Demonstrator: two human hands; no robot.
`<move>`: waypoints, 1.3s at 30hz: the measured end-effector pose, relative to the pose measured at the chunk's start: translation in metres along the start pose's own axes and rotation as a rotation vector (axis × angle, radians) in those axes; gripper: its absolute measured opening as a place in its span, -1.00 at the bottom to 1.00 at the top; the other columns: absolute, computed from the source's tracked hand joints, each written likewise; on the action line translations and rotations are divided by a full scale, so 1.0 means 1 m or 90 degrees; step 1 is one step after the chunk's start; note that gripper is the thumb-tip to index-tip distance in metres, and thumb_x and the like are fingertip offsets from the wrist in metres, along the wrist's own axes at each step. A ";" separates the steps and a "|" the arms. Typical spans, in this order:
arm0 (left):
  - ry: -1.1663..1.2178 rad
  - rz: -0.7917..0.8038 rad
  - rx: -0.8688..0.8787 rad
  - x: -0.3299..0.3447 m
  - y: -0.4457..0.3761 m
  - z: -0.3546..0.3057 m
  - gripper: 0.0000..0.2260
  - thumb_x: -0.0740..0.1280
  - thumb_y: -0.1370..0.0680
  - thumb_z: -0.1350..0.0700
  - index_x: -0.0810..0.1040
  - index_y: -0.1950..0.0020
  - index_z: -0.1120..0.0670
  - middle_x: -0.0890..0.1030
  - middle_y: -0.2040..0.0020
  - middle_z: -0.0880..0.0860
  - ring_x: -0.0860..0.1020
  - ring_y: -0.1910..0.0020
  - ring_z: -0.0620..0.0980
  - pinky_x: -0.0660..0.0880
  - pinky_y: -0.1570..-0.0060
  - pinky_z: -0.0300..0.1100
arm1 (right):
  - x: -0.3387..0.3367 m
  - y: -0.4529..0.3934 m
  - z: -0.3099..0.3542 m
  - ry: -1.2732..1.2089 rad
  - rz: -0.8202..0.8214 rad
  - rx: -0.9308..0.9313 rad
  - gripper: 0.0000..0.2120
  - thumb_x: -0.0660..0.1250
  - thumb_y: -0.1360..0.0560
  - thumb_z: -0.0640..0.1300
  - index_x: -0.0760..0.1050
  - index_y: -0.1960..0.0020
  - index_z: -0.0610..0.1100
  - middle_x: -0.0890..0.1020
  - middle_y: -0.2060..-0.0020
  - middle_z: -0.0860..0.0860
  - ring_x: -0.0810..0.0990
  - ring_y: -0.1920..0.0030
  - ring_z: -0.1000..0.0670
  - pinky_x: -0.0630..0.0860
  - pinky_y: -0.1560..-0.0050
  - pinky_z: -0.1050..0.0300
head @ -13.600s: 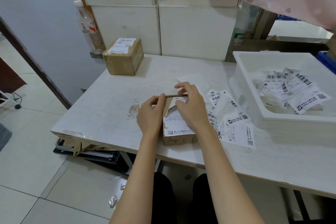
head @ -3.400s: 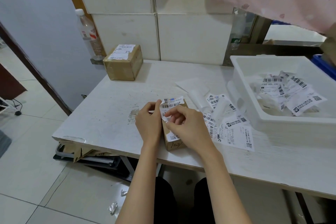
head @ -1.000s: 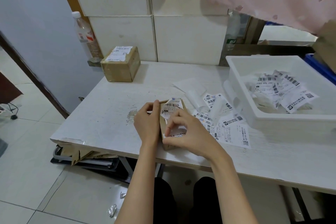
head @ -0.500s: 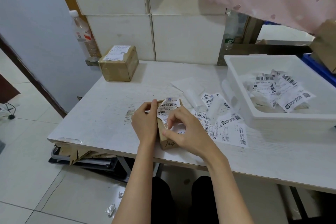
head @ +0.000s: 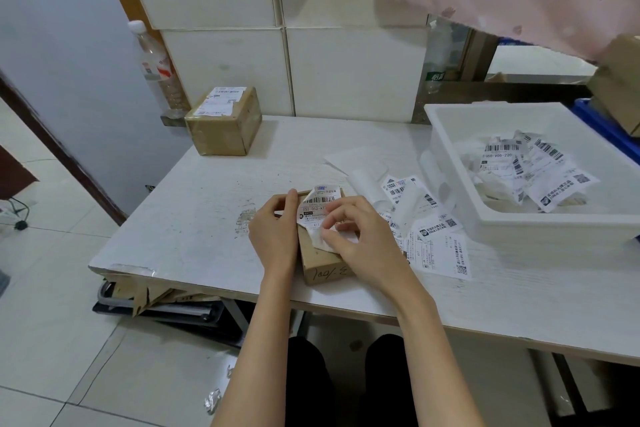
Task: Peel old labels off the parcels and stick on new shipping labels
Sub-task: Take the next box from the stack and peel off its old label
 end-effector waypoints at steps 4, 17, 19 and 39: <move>0.007 -0.002 -0.007 0.000 0.001 -0.001 -0.77 0.30 -0.59 -0.08 0.69 0.12 -0.02 0.68 0.22 -0.11 0.61 0.17 -0.12 0.47 0.14 -0.15 | -0.007 0.002 0.007 -0.092 0.032 0.031 -0.88 0.34 -0.35 -0.09 0.53 0.18 -0.13 0.54 -0.08 0.10 0.53 -0.03 0.20 0.44 -0.13 0.27; -0.004 -0.008 0.002 0.000 0.000 0.000 -0.76 0.30 -0.59 -0.07 0.68 0.13 0.00 0.67 0.22 -0.10 0.60 0.18 -0.12 0.45 0.18 -0.17 | -0.002 0.000 -0.009 0.007 -0.033 -0.024 -0.85 0.38 -0.46 -0.34 0.61 0.17 -0.10 0.52 -0.15 0.11 0.52 -0.11 0.25 0.40 -0.12 0.44; -0.006 -0.008 0.008 0.001 0.000 0.000 -0.75 0.30 -0.59 -0.08 0.69 0.12 0.01 0.68 0.22 -0.09 0.60 0.18 -0.10 0.46 0.16 -0.14 | -0.002 -0.001 -0.008 0.002 -0.041 -0.020 -0.85 0.38 -0.46 -0.35 0.63 0.16 -0.12 0.54 -0.14 0.09 0.55 -0.09 0.21 0.40 -0.10 0.46; -0.002 -0.011 0.015 0.002 0.000 0.001 -0.75 0.30 -0.60 -0.05 0.70 0.11 0.02 0.67 0.24 -0.09 0.60 0.22 -0.10 0.44 0.21 -0.16 | -0.008 0.004 -0.011 0.075 -0.080 -0.076 -0.77 0.32 -0.42 -0.39 0.53 0.25 -0.08 0.50 -0.07 0.08 0.48 -0.13 0.22 0.39 0.03 0.49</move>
Point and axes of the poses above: each hand's wrist, its own y-axis away from the middle knuckle, its own x-axis out of the palm, z = x × y, the point moved 1 cm from there along -y, towards the middle knuckle
